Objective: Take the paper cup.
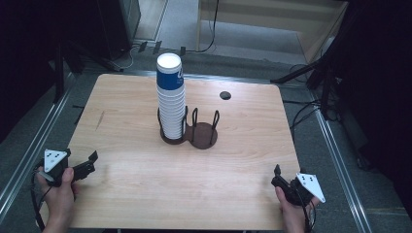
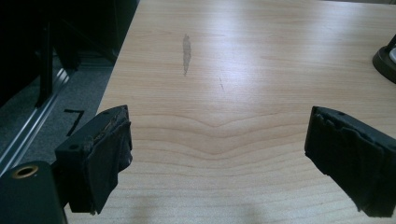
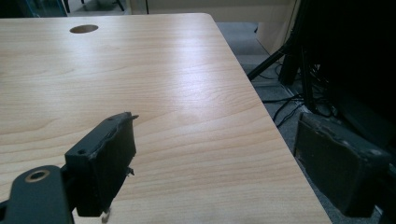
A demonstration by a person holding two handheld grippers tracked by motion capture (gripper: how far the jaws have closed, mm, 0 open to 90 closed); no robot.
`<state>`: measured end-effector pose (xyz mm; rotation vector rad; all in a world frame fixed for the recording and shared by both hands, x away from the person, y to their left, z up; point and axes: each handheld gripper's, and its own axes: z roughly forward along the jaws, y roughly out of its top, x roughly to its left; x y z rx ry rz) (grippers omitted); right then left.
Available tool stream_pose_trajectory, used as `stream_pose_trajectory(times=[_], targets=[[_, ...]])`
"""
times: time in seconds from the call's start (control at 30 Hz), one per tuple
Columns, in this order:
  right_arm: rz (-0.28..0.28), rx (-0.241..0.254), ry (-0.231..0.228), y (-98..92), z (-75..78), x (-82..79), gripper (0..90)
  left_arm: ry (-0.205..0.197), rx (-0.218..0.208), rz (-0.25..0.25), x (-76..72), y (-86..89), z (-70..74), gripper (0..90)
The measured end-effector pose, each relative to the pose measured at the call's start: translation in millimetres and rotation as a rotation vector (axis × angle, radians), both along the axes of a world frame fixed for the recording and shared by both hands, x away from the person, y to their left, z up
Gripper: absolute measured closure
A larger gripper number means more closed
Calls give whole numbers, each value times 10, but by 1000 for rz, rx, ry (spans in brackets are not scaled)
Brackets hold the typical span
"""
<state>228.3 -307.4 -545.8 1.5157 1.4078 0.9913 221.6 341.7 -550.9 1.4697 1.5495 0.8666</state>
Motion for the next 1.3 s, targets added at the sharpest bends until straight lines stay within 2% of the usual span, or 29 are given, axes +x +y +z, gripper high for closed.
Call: stream_pose_trajectory(times=[0.43,0.6,0.77,0.93,1.07,1.17,1.27,1.3], targets=[[1,-36,9,29,4,52,133,-18,-12,2,-18,12,-1,81],[-13,-17,5,5,28,35,133,-14,-14,2,-13,12,-1,81],[6,-1,-11,-5,95,20,125,-18,-11,0,-17,10,-1,81],[40,-13,-30,127,200,24,124,-15,-13,6,-17,13,-1,81],[99,-24,-49,289,318,56,124,-16,-15,5,-17,12,-1,81],[135,-18,-69,411,436,90,124,-17,-15,1,-25,16,-1,81],[147,-33,-83,519,531,135,128,-18,-14,-1,-27,14,-1,81],[174,-29,-90,609,607,174,128,-18,-13,-2,-25,14,-2,81]])
